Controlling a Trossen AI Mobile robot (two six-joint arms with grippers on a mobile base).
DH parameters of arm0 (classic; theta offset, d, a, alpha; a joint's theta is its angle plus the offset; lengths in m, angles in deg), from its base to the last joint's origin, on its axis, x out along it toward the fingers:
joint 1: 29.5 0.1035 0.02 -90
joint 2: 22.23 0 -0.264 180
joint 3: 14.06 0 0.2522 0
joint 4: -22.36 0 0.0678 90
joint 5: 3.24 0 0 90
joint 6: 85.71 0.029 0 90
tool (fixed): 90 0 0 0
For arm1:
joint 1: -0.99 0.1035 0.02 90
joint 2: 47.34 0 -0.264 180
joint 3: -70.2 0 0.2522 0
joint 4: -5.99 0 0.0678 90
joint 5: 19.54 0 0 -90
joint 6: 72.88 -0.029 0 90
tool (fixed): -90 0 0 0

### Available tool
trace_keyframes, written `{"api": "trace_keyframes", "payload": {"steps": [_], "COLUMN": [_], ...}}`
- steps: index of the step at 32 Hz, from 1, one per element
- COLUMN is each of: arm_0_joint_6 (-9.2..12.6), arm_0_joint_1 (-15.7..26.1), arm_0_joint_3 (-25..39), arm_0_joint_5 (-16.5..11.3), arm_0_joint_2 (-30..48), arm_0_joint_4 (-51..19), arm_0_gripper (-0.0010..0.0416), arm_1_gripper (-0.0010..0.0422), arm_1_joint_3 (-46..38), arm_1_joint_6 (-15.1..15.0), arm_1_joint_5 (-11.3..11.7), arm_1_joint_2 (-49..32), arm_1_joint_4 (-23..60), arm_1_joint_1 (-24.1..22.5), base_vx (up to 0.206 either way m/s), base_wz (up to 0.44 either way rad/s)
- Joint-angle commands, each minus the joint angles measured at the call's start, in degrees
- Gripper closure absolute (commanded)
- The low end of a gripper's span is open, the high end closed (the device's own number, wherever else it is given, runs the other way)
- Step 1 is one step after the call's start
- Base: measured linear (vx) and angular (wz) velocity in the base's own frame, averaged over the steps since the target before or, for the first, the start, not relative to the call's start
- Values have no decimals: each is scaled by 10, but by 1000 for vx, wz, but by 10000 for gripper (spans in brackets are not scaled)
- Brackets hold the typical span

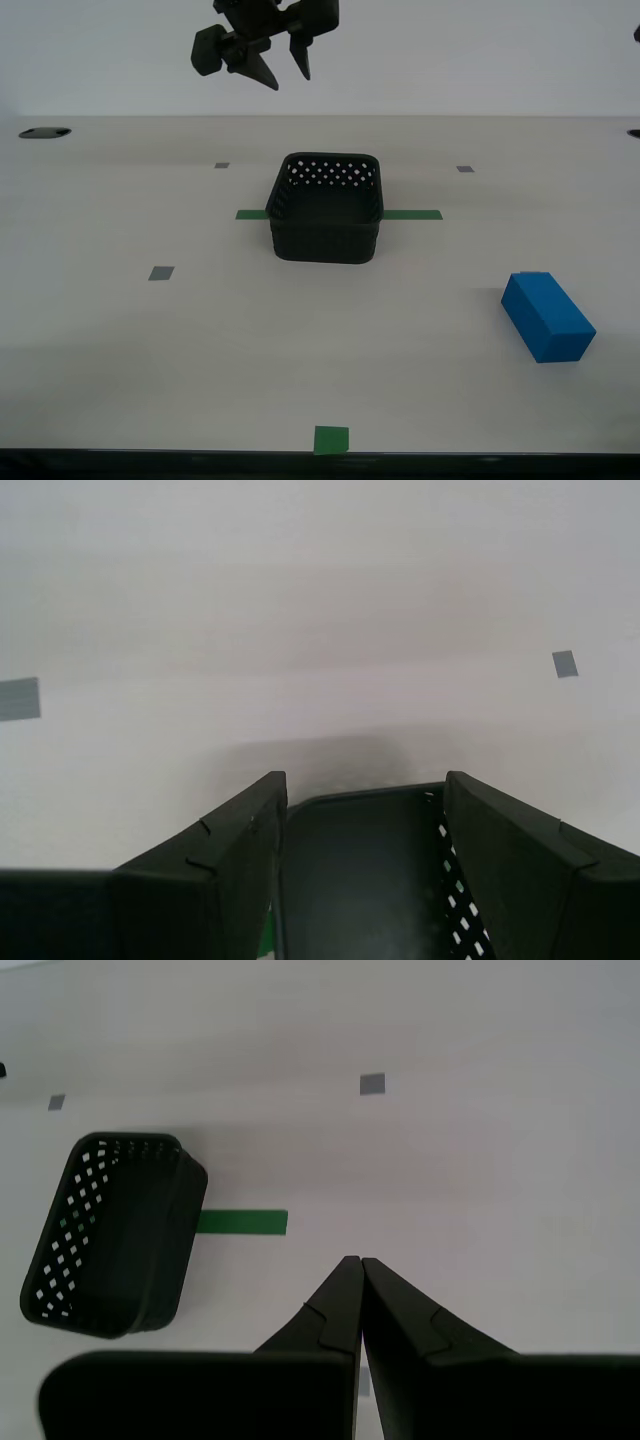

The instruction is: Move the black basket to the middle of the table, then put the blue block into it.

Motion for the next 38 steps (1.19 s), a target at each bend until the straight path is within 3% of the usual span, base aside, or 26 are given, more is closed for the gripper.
{"api": "trace_keyframes", "payload": {"steps": [1, 3, 5, 7, 10, 14, 18, 19, 22, 28, 32, 38], "arm_0_joint_6": [0, 3, 20, 33, 34, 35, 35, 35, 32, 28, 31, 30], "arm_0_joint_1": [20, 36, 63, 97, 126, 146, 147, 149, 153, 195, 226, 233], "arm_0_joint_3": [-11, -22, -37, -55, -75, -107, -107, -107, -107, -107, -107, -107], "arm_0_joint_5": [-7, -25, -71, -78, -78, -69, -54, -41, -41, -39, -17, 14], "arm_0_joint_2": [0, 0, 1, 9, 32, 82, 101, 122, 180, 274, 311, 378], "arm_0_joint_4": [-59, -71, -75, -74, -74, -59, -48, -44, -41, -9, 9, 22], "arm_0_gripper": [405, 405, 404, 400, 377, 274, 163, 81, 0, 48, 35, 12], "arm_1_gripper": [202, 202, 202, 202, 202, 202, 202, 202, 202, 202, 202, 202], "arm_1_joint_3": [-2, -2, -2, -2, 1, 5, 5, 5, 5, 5, 5, 5], "arm_1_joint_6": [-7, -9, -17, -31, -46, -76, -80, -80, -82, -89, -93, -95], "arm_1_joint_5": [0, 0, 0, 3, 23, 37, 38, 38, 39, 40, 40, 40], "arm_1_joint_2": [0, 0, 0, 0, 0, 0, 0, 0, 0, 0, -1, -1], "arm_1_joint_4": [4, 4, 5, 5, 4, 19, 23, 23, 24, 25, 25, 25], "arm_1_joint_1": [14, 21, 28, 32, 37, 54, 74, 85, 93, 97, 99, 101], "base_vx": [0, 0, 0, 0, 0, 0, 0, 0, 0, 0, 0, 0], "base_wz": [0, 0, 0, 0, 0, 0, 0, 0, 0, 0, 0, 0]}}
